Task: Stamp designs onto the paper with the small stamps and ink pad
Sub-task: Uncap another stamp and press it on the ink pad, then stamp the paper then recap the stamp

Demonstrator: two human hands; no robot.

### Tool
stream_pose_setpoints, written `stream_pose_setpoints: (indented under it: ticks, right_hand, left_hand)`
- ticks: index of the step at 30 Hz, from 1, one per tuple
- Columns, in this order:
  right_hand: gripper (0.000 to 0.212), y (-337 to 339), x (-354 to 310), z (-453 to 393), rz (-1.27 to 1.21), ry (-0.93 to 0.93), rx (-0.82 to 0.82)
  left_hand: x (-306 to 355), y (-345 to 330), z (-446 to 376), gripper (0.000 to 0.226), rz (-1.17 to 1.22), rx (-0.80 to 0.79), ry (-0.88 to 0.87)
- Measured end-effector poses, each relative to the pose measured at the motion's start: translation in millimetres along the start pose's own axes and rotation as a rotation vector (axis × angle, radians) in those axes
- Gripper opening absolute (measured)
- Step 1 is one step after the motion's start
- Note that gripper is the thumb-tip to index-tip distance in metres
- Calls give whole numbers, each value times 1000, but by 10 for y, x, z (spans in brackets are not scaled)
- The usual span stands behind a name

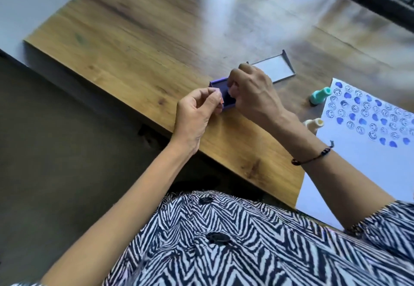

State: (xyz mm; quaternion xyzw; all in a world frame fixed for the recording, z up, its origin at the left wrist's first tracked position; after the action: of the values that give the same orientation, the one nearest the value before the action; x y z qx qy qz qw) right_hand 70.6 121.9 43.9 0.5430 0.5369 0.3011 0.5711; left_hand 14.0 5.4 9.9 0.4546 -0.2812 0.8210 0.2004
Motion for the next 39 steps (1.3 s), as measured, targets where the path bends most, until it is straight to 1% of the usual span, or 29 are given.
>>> stream_pose_setpoints:
  ticks: [5, 11, 16, 17, 18, 20, 22, 25, 28, 30, 31, 32, 34, 36, 37, 39]
  right_hand:
    - [13, -3, 10, -42, -12, 39, -26]
    - [12, 0, -10, -45, -44, 22, -41]
    - [12, 36, -63, -38, -36, -53, -52]
    - [13, 64, -37, 2, -94, -89, -14]
    - [16, 117, -20, 63, -185, -126, 65]
    - [16, 348, 20, 249, -353, -201, 328]
    - [12, 617, 128, 507, -423, -271, 559]
    - [11, 932, 480, 1076, -505, -483, 786]
    - [19, 1047, 835, 1699, -591, -689, 925]
    - [15, 1068, 1043, 2095, -564, -825, 995]
    - [11, 1058, 1128, 2246, -554, -883, 1016]
    - [9, 1053, 1210, 2398, -543, -940, 1034]
    - [11, 1044, 1358, 2617, -515, -1018, 1039]
    - [17, 1044, 1481, 2727, -467, -1062, 995]
    - [17, 1049, 1533, 2755, -436, -1079, 951]
    - [9, 1059, 1610, 2776, -355, -1106, 843]
  left_hand:
    - [-5, -6, -17, 5, -11, 0, -18]
    - [-6, -18, -10, 7, -51, 6, -26]
    - [17, -56, 19, 7, -75, -4, -71]
    - [21, -88, 35, 7, -75, -14, -86]
    - [34, -133, 52, 9, -74, -32, -102]
    - [57, -288, 97, 11, -74, -91, -131]
    - [51, -511, 169, 11, -83, -174, -145]
    - [-71, -1007, 333, 8, -166, -392, -130]
    - [-286, -1510, 510, 9, -263, -619, -79]
    - [-451, -1823, 598, 5, -350, -717, -59]
    - [-533, -1940, 618, 4, -400, -736, -59]
    - [-617, -2066, 638, 3, -465, -749, -74]
    - [-748, -2293, 655, 11, -610, -761, -164]
    - [-827, -2472, 658, 16, -722, -789, -267]
    - [-858, -2548, 657, 18, -768, -803, -308]
    - [-924, -2639, 615, 19, -847, -815, -351]
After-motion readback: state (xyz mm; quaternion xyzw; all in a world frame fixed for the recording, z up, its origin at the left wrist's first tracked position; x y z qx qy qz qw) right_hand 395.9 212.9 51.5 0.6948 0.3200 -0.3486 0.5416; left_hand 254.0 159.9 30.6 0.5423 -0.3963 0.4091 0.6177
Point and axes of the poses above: each hand's wrist, its own z-axis away from the middle knuckle, its own y-axis out of the back of the hand, x = y × z, the point moved 3 cm from there along -z, towards the middle knuckle, and after that the axes turned 13 degrees about y, right-handed, at the moved point
